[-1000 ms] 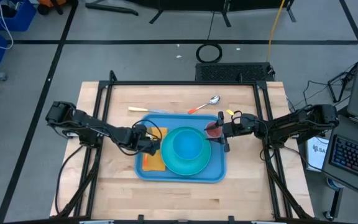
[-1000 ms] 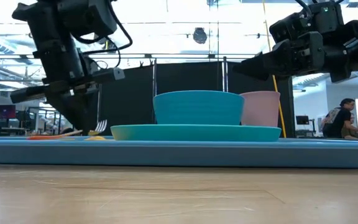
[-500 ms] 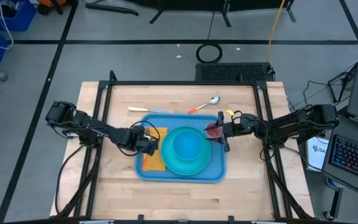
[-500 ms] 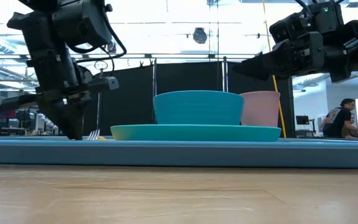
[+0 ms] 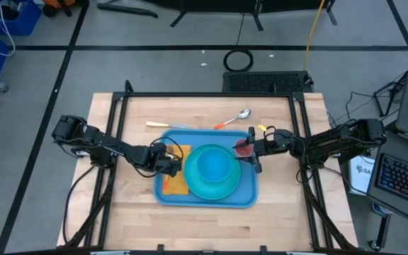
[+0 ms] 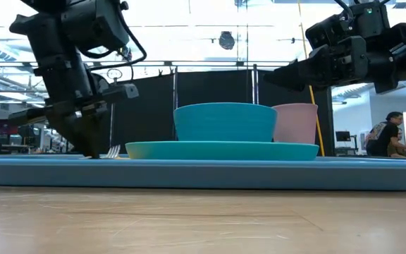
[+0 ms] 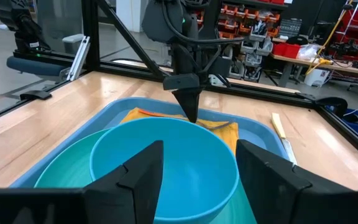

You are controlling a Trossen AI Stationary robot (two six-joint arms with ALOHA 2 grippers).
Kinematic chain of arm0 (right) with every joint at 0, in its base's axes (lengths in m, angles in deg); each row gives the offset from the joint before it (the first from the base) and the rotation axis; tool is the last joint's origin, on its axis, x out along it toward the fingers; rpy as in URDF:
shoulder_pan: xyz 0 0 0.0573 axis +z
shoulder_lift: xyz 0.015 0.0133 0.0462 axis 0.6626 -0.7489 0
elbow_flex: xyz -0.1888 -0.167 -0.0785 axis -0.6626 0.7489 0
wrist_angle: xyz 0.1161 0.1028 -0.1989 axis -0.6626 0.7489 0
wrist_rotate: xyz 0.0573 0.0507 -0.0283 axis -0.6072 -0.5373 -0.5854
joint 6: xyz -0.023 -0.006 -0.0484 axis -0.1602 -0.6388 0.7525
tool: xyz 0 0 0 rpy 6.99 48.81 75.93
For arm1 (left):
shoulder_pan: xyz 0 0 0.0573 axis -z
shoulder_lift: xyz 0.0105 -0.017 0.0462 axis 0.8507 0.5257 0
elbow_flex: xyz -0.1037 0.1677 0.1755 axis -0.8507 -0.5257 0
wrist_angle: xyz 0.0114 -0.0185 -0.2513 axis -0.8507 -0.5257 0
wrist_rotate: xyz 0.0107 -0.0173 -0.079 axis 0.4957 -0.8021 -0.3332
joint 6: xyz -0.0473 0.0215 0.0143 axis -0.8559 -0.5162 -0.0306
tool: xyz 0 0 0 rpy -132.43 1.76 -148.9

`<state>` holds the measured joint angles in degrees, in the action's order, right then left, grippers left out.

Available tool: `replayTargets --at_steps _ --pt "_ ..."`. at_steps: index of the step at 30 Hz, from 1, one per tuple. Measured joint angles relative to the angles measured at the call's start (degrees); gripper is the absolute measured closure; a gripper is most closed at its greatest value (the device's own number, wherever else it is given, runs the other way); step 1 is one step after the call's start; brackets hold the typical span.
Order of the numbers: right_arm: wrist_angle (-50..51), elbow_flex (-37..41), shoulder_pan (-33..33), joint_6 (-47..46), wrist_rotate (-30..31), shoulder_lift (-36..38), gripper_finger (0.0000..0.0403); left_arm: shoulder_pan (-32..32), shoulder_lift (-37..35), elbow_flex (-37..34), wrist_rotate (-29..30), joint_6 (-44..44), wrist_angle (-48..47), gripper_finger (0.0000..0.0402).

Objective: Set up tray
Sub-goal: Put the orange fork on the yellow napkin

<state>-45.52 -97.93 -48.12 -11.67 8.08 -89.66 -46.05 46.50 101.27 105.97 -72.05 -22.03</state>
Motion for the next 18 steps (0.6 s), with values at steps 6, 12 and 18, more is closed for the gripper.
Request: replayTargets --at_steps 6,12,18 --pt "0.01 -0.01 0.0 -0.18 0.0 0.0 0.0209 0.01 0.0 0.02 0.26 1.9 1.2 0.0379" --pt "0.02 -0.02 0.0 -0.42 -0.02 0.0 0.0209 0.02 0.0 0.02 0.21 -0.19 -0.98 0.0376" --pt "0.02 -0.02 0.0 -0.42 -0.02 0.0 0.0209 0.02 0.0 0.04 -0.11 -1.86 -1.61 0.0348"
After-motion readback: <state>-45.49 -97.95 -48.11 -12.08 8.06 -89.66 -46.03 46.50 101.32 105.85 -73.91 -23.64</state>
